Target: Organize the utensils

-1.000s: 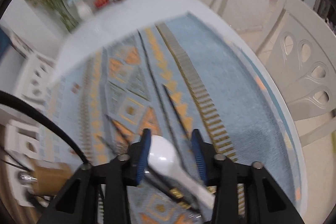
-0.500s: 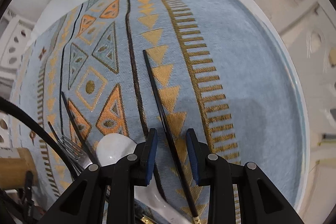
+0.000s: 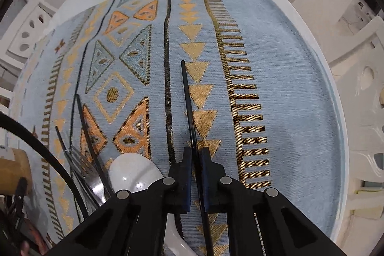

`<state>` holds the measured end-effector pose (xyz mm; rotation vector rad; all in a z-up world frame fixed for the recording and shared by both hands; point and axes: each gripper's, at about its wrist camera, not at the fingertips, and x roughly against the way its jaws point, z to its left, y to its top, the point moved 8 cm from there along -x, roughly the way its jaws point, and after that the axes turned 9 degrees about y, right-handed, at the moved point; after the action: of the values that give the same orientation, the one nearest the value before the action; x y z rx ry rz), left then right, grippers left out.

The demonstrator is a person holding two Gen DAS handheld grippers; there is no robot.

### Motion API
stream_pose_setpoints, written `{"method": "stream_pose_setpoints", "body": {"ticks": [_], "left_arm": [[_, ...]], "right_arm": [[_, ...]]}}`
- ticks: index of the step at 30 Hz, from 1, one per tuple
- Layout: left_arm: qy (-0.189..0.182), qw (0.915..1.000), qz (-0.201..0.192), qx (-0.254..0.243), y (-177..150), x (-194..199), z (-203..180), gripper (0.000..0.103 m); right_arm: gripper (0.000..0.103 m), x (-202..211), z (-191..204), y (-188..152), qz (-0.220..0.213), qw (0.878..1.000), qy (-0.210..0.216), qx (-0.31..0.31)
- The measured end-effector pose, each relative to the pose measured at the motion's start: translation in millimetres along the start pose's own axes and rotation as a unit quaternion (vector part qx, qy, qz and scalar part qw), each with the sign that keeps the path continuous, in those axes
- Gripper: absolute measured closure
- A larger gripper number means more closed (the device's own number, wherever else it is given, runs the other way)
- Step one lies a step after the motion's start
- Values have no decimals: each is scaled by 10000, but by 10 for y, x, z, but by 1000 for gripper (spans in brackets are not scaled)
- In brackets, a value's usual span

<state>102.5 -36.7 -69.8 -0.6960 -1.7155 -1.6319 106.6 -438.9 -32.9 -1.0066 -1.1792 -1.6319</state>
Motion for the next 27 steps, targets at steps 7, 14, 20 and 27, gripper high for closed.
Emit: {"method": "stream_pose_setpoints", "body": {"ticks": [7, 14, 20, 27], "left_arm": [[-7, 10000, 1, 5, 3, 1, -4, 0], [-22, 10000, 5, 14, 8, -2, -1, 0], [-19, 10000, 5, 13, 13, -8, -18, 0], [-28, 10000, 8, 20, 15, -11, -16, 0]], "right_arm": [[96, 694, 99, -7, -1005, 9947, 210, 21], [97, 1265, 300, -127, -1633, 9861, 283, 103], [97, 1484, 450, -249, -1895, 9813, 323, 122], [98, 1851, 729, -173, -2364, 9696, 606, 166]]}}
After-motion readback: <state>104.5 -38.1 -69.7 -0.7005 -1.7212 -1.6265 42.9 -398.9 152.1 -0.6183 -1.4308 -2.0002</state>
